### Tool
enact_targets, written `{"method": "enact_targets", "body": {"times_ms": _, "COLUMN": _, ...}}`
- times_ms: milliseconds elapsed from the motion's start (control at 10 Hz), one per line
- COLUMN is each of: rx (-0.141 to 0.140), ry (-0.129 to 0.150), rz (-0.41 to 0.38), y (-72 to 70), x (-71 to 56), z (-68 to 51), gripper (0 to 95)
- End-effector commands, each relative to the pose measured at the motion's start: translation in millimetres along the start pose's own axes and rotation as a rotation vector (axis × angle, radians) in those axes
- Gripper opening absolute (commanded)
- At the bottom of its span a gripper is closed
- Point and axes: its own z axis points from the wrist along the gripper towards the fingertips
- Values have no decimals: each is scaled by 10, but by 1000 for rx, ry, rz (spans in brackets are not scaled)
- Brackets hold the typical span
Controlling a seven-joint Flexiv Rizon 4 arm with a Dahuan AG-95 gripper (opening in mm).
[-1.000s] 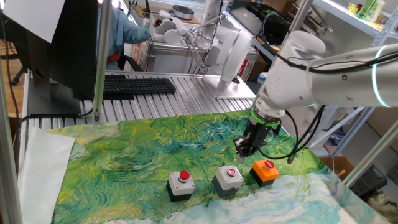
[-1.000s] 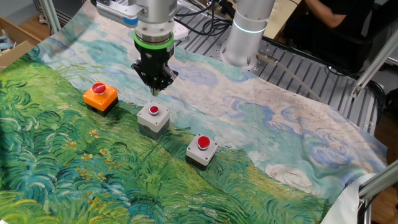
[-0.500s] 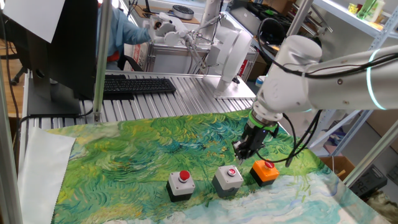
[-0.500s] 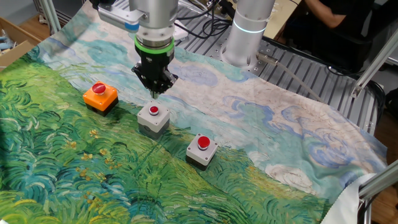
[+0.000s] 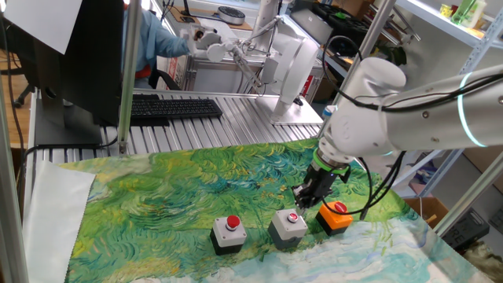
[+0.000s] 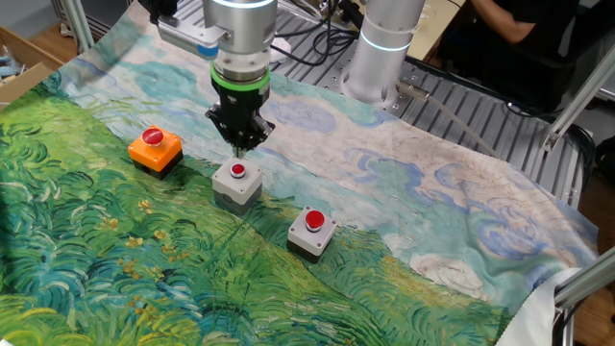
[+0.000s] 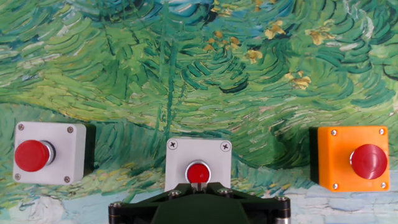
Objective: Press three buttons from left to right in sequence
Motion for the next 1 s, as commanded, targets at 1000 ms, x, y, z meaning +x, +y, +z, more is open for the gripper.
{"method": "enact_targets", "body": {"times_ms": 1000, "rx": 4, "ry": -19, "rz": 5, "y": -70, "x": -78, "z": 154, "gripper": 0}}
